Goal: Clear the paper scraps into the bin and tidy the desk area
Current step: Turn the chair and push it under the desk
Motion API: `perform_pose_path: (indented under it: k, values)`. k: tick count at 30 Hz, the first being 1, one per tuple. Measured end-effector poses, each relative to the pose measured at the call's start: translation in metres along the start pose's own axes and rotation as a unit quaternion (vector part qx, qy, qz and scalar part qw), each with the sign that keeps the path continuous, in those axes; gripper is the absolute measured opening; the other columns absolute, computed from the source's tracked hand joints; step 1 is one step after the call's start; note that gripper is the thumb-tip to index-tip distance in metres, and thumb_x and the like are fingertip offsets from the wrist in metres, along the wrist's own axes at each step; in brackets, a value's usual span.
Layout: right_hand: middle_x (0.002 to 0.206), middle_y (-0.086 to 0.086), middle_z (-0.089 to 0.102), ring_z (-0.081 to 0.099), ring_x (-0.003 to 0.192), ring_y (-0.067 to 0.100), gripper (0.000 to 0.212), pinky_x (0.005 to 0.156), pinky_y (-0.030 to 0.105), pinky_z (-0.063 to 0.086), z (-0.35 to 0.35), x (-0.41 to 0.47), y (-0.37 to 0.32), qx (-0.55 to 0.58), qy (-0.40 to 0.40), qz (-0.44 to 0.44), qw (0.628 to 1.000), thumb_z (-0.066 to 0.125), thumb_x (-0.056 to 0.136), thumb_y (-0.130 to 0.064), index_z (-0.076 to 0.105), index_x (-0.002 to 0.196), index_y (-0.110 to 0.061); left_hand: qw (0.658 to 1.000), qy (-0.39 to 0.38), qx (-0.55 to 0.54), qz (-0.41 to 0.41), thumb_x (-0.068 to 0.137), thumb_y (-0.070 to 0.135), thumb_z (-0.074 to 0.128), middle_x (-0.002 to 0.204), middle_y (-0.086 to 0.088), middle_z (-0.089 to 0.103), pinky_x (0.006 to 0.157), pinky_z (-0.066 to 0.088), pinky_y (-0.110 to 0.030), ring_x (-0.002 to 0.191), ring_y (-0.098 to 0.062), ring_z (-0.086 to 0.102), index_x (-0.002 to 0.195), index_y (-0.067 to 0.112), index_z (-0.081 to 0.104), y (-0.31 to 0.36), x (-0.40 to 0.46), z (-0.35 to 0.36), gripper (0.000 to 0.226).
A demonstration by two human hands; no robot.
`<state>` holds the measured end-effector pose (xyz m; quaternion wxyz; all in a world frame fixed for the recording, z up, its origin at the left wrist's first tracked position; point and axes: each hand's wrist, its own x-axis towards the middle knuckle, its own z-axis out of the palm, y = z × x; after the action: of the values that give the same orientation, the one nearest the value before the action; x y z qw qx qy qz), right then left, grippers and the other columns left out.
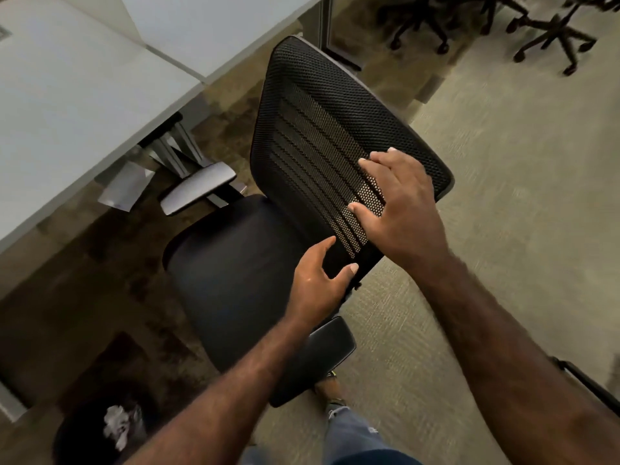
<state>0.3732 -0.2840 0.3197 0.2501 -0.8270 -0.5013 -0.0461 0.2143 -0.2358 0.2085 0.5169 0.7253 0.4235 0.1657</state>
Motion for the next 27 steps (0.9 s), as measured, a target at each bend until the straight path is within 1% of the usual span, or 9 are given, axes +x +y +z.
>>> perform_pose_path:
  k: [3, 5, 7, 9, 11, 15, 21, 24, 27]
  values:
    - [0.151, -0.005, 0.054, 0.035, 0.152, 0.021, 0.061, 0.119, 0.045, 0.029, -0.008, 0.012, 0.012, -0.035, -0.003, -0.029, 0.999, 0.077, 0.086, -0.042, 0.06, 0.143, -0.027, 0.999, -0.009, 0.036, 0.01, 0.085, 0.05, 0.082, 0.161, 0.008, 0.046, 0.123, 0.038, -0.031, 0.148, -0.006, 0.04, 0.161, 0.027, 0.036, 0.008, 0.008, 0.028, 0.091]
    - [0.151, -0.007, 0.053, 0.034, 0.152, 0.021, 0.06, 0.118, 0.046, 0.029, -0.013, 0.021, 0.02, -0.044, 0.002, -0.036, 0.998, 0.076, 0.085, -0.044, 0.061, 0.142, -0.03, 0.998, -0.01, 0.055, 0.016, 0.081, 0.058, 0.08, 0.164, 0.007, 0.04, 0.118, 0.031, -0.023, 0.151, -0.006, 0.034, 0.164, 0.03, 0.023, 0.014, 0.013, 0.043, 0.105]
    - [0.154, -0.007, 0.05, 0.031, 0.153, 0.021, 0.061, 0.119, 0.046, 0.028, -0.018, 0.029, 0.029, -0.045, -0.002, -0.028, 0.999, 0.076, 0.085, -0.046, 0.059, 0.142, -0.032, 0.996, -0.004, 0.086, 0.025, 0.08, 0.063, 0.079, 0.163, 0.005, 0.037, 0.116, 0.034, -0.025, 0.151, -0.01, 0.033, 0.165, 0.031, 0.013, 0.017, 0.018, 0.056, 0.112]
    - [0.158, -0.005, 0.045, 0.027, 0.156, 0.021, 0.065, 0.122, 0.049, 0.027, -0.021, 0.037, 0.037, -0.042, -0.023, -0.015, 0.999, 0.077, 0.084, -0.046, 0.057, 0.145, -0.033, 0.991, 0.014, 0.125, 0.035, 0.079, 0.064, 0.079, 0.158, 0.003, 0.036, 0.114, 0.045, -0.033, 0.146, -0.015, 0.039, 0.166, 0.029, 0.009, 0.02, 0.023, 0.065, 0.117]
    - [0.163, -0.002, 0.039, 0.026, 0.157, 0.023, 0.072, 0.123, 0.052, 0.028, -0.024, 0.044, 0.042, -0.038, -0.054, -0.009, 0.998, 0.081, 0.082, -0.044, 0.054, 0.147, -0.034, 0.986, 0.035, 0.16, 0.039, 0.077, 0.065, 0.08, 0.154, -0.001, 0.036, 0.11, 0.052, -0.04, 0.14, -0.02, 0.045, 0.167, 0.024, 0.008, 0.022, 0.028, 0.07, 0.122]
    - [0.167, 0.003, 0.033, 0.028, 0.155, 0.028, 0.078, 0.123, 0.053, 0.034, -0.025, 0.053, 0.045, -0.019, -0.096, -0.025, 0.995, 0.087, 0.079, -0.037, 0.053, 0.149, -0.031, 0.977, 0.058, 0.205, 0.032, 0.077, 0.064, 0.078, 0.151, -0.007, 0.039, 0.105, 0.056, -0.044, 0.131, -0.025, 0.052, 0.166, 0.017, 0.009, 0.026, 0.035, 0.073, 0.122]
    - [0.162, 0.001, 0.041, 0.037, 0.147, 0.025, 0.073, 0.117, 0.032, 0.029, -0.026, 0.06, 0.041, 0.032, -0.088, -0.032, 0.995, 0.087, 0.078, -0.042, 0.059, 0.144, -0.03, 0.971, 0.065, 0.228, 0.029, 0.077, 0.056, 0.074, 0.153, -0.013, 0.042, 0.108, 0.053, -0.042, 0.132, -0.028, 0.054, 0.163, 0.008, 0.016, 0.025, 0.036, 0.072, 0.115]
    - [0.154, 0.001, 0.051, 0.048, 0.139, 0.024, 0.068, 0.118, 0.038, 0.039, -0.029, 0.069, 0.037, 0.058, -0.082, -0.048, 0.994, 0.086, 0.079, -0.047, 0.063, 0.141, -0.029, 0.973, 0.081, 0.216, 0.022, 0.077, 0.052, 0.074, 0.155, -0.016, 0.043, 0.112, 0.051, -0.043, 0.136, -0.03, 0.052, 0.161, 0.005, 0.02, 0.025, 0.033, 0.069, 0.11]
    - [0.152, 0.001, 0.052, 0.051, 0.139, 0.018, 0.067, 0.118, 0.041, 0.044, -0.032, 0.077, 0.036, 0.083, -0.092, -0.06, 0.99, 0.086, 0.08, -0.046, 0.065, 0.14, -0.025, 0.975, 0.101, 0.197, 0.016, 0.077, 0.047, 0.073, 0.154, -0.017, 0.044, 0.116, 0.047, -0.047, 0.142, -0.032, 0.047, 0.158, 0.004, 0.026, 0.026, 0.026, 0.069, 0.103]
